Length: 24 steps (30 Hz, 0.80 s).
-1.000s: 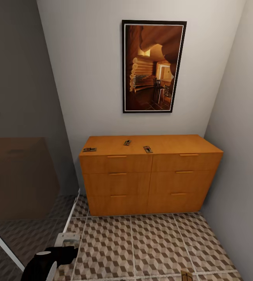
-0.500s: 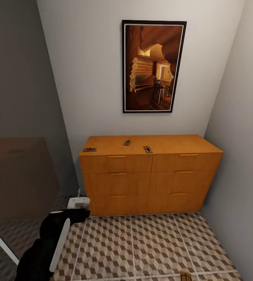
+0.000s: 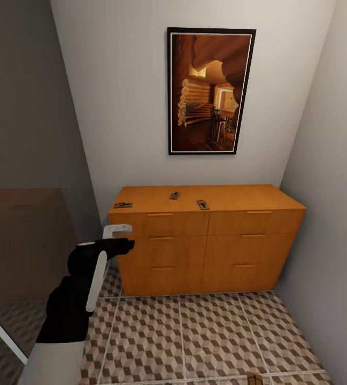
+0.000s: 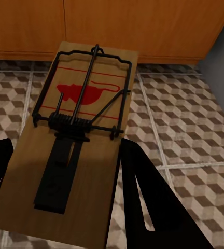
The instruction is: Take the four mousetraps from the cabinet in the bathroom and place them on the bathroom floor. Make sure all four end up on the same floor surface, and ensure that at least two of them are either under or directly next to the same bathroom sink.
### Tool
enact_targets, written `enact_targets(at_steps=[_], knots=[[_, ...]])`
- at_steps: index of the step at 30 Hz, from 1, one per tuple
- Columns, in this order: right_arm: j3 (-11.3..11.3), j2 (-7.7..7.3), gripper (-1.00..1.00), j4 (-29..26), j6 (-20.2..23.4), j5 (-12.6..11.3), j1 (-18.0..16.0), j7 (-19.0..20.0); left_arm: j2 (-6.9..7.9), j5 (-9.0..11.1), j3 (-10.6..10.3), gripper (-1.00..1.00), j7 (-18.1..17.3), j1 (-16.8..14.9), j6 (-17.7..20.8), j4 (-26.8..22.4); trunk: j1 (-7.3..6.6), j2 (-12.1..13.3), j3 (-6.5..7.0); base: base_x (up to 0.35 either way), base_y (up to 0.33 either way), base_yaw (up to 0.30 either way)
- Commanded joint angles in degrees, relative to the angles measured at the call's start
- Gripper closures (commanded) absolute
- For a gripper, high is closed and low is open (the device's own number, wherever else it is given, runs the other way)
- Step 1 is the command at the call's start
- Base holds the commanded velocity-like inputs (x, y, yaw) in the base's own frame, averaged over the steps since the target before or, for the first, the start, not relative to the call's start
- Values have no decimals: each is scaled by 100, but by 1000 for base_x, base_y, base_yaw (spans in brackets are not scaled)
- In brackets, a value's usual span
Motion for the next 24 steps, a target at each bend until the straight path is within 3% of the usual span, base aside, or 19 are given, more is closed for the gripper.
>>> enact_targets(at_steps=[1,5,7,13,17,21,24], knots=[[-11,-1,100,2,10,38,-4,-12,-20,5,3,-100,19,-199,25,76,0,-3,-6,0,0,0],[-11,-5,100,-3,139,38,-4,-5,-42,16,3,-100,23,-749,26,492,0,-3,-6,0,0,0],[-11,-7,100,-6,261,41,-4,-2,-56,20,3,-100,29,-1293,26,976,0,-3,-6,0,0,0],[-11,-15,100,-9,350,46,-4,1,-77,31,3,-100,34,-2338,20,2041,0,-3,-6,0,0,0],[-11,-17,100,-13,364,47,-4,0,-79,37,3,-100,41,-3215,18,2937,0,-3,-6,0,0,0],[-11,-18,100,-13,367,47,-4,1,-75,37,3,-100,36,-3623,21,3368,0,-3,-6,0,0,0],[-11,-14,100,-11,367,47,-4,2,-71,39,0,-100,30,-3708,31,3460,0,-3,-6,0,0,0]])
